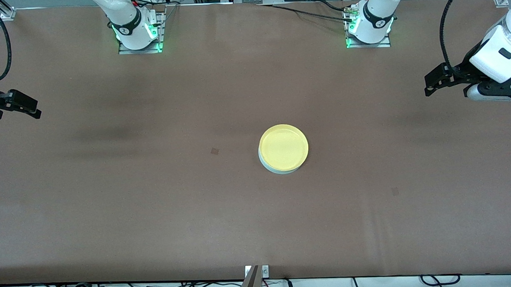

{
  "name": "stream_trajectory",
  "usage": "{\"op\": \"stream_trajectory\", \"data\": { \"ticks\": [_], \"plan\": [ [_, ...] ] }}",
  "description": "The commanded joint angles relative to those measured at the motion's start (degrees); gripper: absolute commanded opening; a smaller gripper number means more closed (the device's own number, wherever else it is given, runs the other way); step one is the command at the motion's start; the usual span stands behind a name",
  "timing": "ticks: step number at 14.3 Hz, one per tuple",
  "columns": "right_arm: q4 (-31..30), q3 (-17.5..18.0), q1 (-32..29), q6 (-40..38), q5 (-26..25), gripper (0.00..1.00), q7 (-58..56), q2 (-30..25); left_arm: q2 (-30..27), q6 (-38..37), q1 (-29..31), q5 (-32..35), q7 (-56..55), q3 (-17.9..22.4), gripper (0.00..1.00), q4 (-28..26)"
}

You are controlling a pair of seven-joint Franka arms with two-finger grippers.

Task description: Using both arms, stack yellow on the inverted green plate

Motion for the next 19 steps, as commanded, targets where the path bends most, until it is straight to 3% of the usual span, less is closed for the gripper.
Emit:
{"op": "stream_trajectory", "data": {
  "ticks": [1,19],
  "plan": [
    [-0.3,1.2,-1.3,0.5,-0.2,1.0,-0.7,-0.4,0.3,-0.3,-0.1,-1.1,1.3,0.2,1.0,1.1],
    [-1.1,1.1,-0.5,-0.6,-0.1,1.0,1.0,-0.7,0.3,-2.0,-0.1,-1.1,1.3,0.2,1.0,1.2]
  ]
}}
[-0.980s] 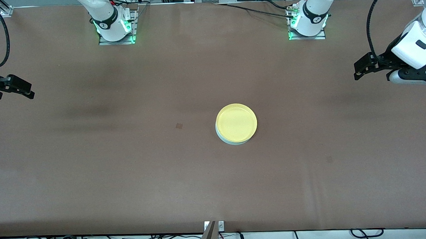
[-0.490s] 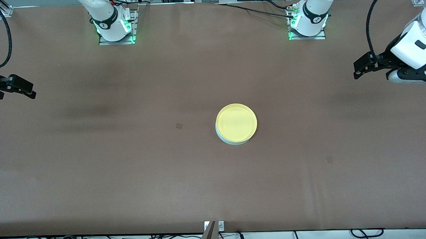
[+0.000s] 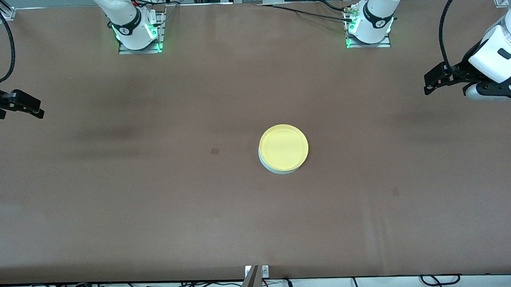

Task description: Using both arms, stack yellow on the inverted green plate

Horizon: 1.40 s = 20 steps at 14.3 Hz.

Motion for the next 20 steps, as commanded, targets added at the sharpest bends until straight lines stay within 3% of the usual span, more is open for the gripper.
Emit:
{"op": "stream_trajectory", "data": {
  "ticks": [1,20],
  "plan": [
    [-0.9,0.5,-0.5,-0.3,-0.4,1.0,0.2,-0.8,0.2,-1.1,-0.1,-1.1,1.3,0.2,1.0,1.2],
    [-1.5,0.3,-0.9,-0.4,-0.3,1.0,-0.2,-1.1,0.2,-1.2,-0.2,-1.1,1.2,0.1,1.0,1.2]
  ]
}}
